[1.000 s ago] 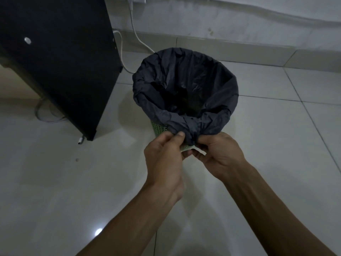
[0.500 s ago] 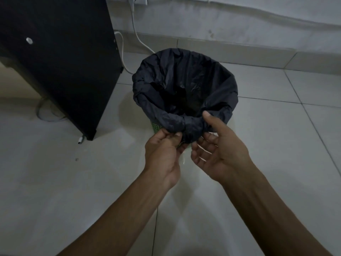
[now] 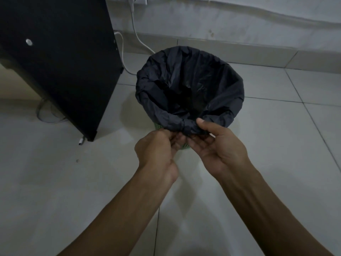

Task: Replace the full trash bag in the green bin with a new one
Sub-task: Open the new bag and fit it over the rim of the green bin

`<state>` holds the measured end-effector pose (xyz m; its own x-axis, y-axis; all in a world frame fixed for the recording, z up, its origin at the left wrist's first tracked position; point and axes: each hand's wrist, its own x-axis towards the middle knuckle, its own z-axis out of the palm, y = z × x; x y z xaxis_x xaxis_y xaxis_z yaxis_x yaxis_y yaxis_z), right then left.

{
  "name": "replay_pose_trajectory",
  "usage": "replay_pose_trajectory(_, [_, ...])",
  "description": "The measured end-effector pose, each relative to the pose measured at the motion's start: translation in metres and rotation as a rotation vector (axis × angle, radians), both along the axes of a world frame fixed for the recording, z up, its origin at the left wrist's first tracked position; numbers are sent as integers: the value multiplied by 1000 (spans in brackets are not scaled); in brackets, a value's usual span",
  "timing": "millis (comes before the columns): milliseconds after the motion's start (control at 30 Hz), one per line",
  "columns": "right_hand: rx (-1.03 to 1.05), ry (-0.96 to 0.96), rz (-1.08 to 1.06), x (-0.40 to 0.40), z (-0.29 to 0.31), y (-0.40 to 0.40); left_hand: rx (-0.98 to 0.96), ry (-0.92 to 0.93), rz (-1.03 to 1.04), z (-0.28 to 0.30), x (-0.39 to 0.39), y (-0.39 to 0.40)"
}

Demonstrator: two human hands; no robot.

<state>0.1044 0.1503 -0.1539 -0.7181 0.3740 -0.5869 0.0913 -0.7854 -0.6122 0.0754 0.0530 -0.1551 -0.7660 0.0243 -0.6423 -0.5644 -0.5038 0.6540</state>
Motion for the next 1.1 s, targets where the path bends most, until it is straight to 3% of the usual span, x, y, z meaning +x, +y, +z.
replay_pose_trajectory(100, [54, 31, -25, -3, -4, 1, 54, -10, 4, 12, 0, -4])
replay_pose_trajectory(267, [89, 62, 44, 0, -8, -1, -23, -65, -49, 14, -8, 0])
replay_pose_trajectory(567, [19, 90, 102, 3, -6, 7, 251, -105, -32, -1, -12, 2])
replay_pose_trajectory(733, [29, 77, 91, 2, -6, 6, 57, -140, -6, -5, -20, -1])
replay_pose_trajectory(967, [74, 62, 100, 2, -5, 4, -105, -45, -85, 11, -15, 1])
replay_pose_trajectory(1100, [32, 74, 97, 3, -5, 0, -56, -66, -57, 20, -21, 7])
